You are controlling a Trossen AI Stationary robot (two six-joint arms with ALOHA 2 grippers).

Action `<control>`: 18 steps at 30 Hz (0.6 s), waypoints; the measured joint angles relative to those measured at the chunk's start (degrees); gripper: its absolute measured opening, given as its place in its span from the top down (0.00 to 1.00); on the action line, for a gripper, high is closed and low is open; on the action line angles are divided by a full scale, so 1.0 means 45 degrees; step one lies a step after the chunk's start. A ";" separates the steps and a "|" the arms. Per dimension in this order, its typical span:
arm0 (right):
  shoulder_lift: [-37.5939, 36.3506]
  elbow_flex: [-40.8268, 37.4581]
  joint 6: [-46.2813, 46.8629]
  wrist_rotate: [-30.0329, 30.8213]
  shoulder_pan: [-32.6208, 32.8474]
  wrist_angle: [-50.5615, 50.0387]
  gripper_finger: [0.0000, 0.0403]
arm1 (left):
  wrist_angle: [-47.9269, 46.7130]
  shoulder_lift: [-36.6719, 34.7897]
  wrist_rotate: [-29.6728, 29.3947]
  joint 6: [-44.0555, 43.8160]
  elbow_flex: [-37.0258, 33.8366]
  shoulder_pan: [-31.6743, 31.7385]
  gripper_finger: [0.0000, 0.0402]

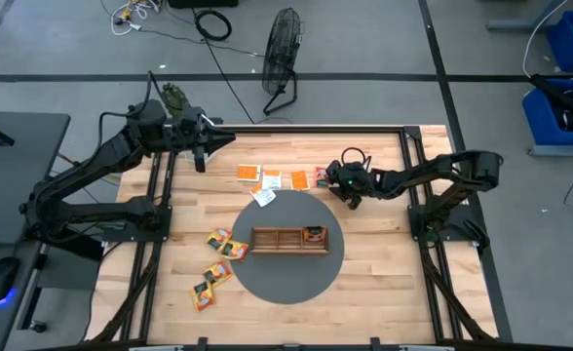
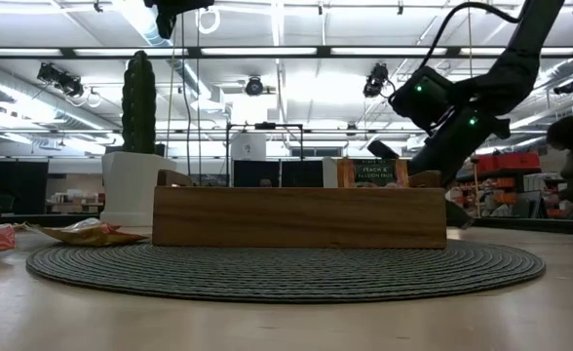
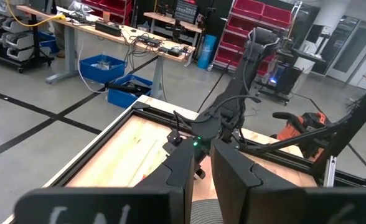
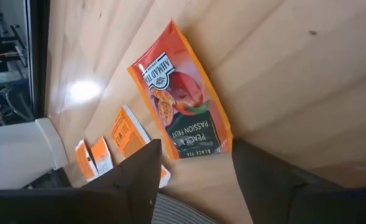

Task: Pick & Place Tea
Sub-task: Put the red tea bag into the right section of the wooden organizer

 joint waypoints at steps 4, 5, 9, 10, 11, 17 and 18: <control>0.0110 0.0167 -0.0107 0.0006 -0.0268 -0.0127 0.53 | -0.0010 0.0000 0.0000 0.0012 0.0000 0.0000 0.86; 0.0114 0.0179 -0.0208 0.0030 -0.0349 -0.0148 0.54 | -0.0007 0.0000 0.0000 0.0010 0.0000 0.0000 0.86; 0.0114 0.0179 -0.0506 0.0102 -0.0628 -0.0409 0.61 | -0.0010 0.0000 -0.0005 0.0029 0.0003 0.0001 0.86; 0.0114 0.0179 -0.0673 0.0102 -0.0706 -0.0502 0.64 | -0.0013 0.0000 -0.0005 0.0029 0.0000 0.0000 0.86; 0.0114 0.0179 -0.0884 0.0102 -0.0774 -0.0588 0.67 | -0.0015 0.0000 -0.0005 0.0029 0.0000 0.0001 0.86; 0.0139 0.0153 -0.2111 0.0288 -0.1095 -0.0791 0.94 | -0.0126 0.0000 -0.0015 0.0005 0.0003 0.0000 0.86; 0.0143 0.0145 -0.2329 0.0325 -0.1153 -0.0789 0.97 | -0.0126 0.0000 -0.0015 0.0000 0.0005 0.0005 0.86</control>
